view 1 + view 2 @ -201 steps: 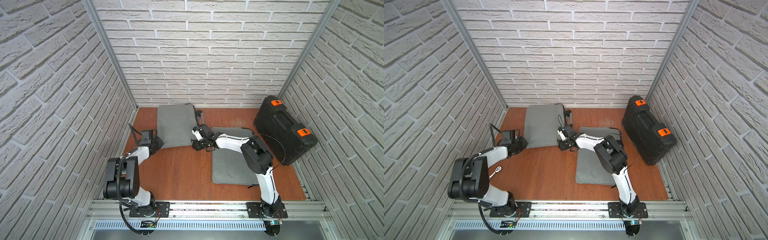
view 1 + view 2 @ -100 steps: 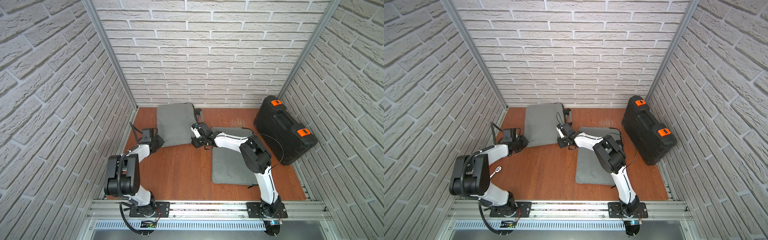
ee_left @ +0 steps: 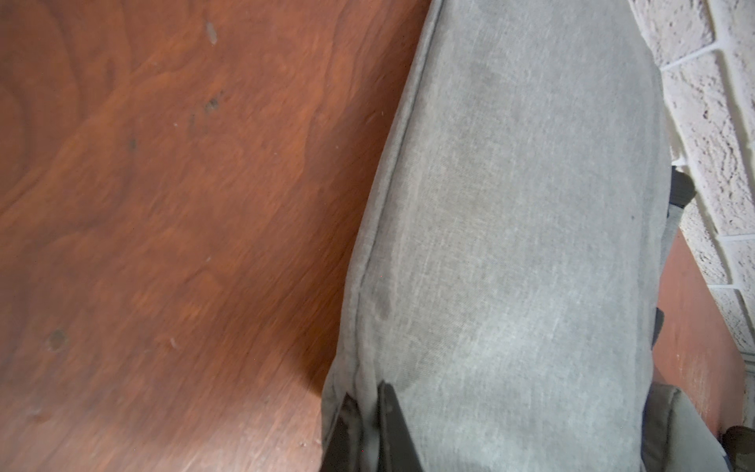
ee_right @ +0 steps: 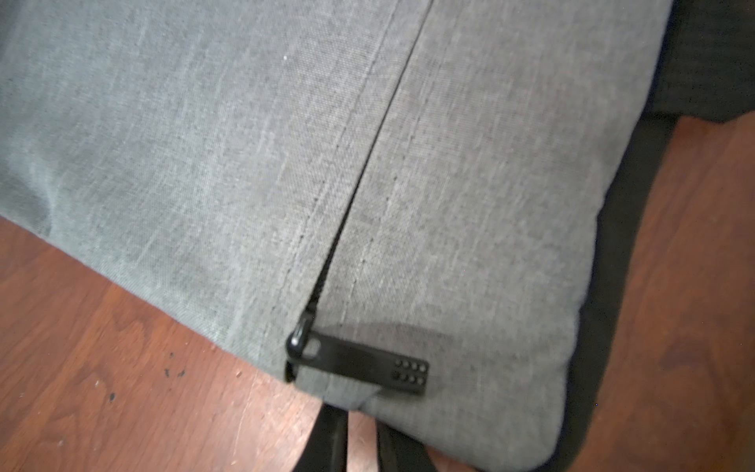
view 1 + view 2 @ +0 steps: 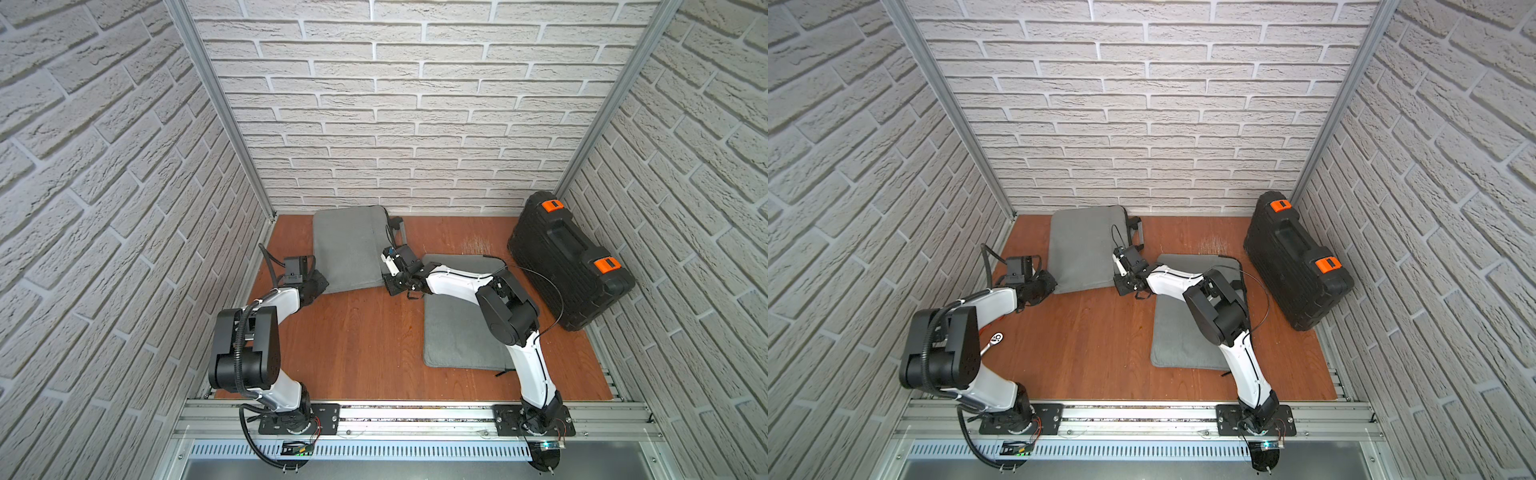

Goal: Open the zippered laptop bag and take out the laptop
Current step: Adjust the zippered laptop bag at the center of the board, then unzip the zipper on the zippered laptop bag, then adjust the zippered laptop bag at the center of the board.

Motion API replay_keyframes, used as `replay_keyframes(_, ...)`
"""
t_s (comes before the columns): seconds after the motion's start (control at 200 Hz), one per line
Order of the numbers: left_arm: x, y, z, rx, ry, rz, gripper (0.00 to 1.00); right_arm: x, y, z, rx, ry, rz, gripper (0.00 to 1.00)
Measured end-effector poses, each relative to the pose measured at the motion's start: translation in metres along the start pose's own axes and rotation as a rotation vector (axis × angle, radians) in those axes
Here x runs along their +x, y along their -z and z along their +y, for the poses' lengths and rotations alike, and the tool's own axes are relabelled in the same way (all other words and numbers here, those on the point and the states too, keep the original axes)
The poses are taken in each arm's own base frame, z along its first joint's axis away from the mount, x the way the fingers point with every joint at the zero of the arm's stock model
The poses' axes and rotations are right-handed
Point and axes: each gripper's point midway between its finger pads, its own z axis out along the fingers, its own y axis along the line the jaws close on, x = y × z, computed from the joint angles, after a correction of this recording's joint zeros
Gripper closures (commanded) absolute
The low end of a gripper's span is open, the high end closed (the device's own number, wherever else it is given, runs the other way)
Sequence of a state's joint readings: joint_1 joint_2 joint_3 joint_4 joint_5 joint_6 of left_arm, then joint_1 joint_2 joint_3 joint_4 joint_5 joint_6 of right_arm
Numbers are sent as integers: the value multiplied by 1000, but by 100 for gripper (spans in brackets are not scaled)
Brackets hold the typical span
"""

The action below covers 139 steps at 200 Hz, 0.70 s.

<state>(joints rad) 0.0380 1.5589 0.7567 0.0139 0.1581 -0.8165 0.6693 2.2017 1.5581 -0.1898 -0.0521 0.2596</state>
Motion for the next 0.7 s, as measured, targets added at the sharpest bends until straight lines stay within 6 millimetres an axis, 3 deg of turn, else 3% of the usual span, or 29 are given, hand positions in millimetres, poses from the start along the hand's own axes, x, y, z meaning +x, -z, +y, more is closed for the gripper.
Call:
replay_keyframes(0.31,0,0,0,0,0,1,100,1,-2,-3,49,-30,-12,78)
replay_keyframes(0.49,0,0,0,0,0,1,100,1,-4,-6,73,-38,-15,94)
replay_keyframes(0.695,0,0,0,0,0,1,100,1,-4,-6,87,-39,-19,94)
